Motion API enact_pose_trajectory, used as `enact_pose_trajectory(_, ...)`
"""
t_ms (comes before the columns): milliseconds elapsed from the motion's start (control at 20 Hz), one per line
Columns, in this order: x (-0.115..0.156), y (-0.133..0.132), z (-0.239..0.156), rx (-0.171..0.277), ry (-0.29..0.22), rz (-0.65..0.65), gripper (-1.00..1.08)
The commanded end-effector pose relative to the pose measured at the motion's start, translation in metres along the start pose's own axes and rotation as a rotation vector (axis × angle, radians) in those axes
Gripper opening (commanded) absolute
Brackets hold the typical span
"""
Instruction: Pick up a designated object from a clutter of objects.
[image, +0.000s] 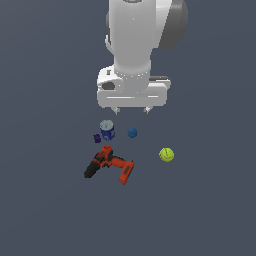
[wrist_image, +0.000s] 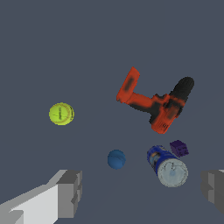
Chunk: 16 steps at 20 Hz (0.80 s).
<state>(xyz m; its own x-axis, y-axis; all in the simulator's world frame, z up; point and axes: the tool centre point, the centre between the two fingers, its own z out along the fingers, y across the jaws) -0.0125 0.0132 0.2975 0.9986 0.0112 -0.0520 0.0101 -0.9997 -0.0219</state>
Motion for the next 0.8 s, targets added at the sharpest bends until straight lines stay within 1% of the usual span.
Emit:
enact_pose_trajectory(0, 0.000, 0.000, 0.000, 0.000, 0.000, 0.000, 1.00)
enact_pose_trajectory(150, 0.001, -0.004, 0.000, -0.002, 0.000, -0.014, 1.00)
enact_pose_trajectory(450, 0.003, -0.021, 0.003, -0.013, -0.002, -0.084, 1.00)
enact_pose_trajectory(750, 0.004, -0.023, 0.005, -0.014, -0.001, -0.084, 1.00)
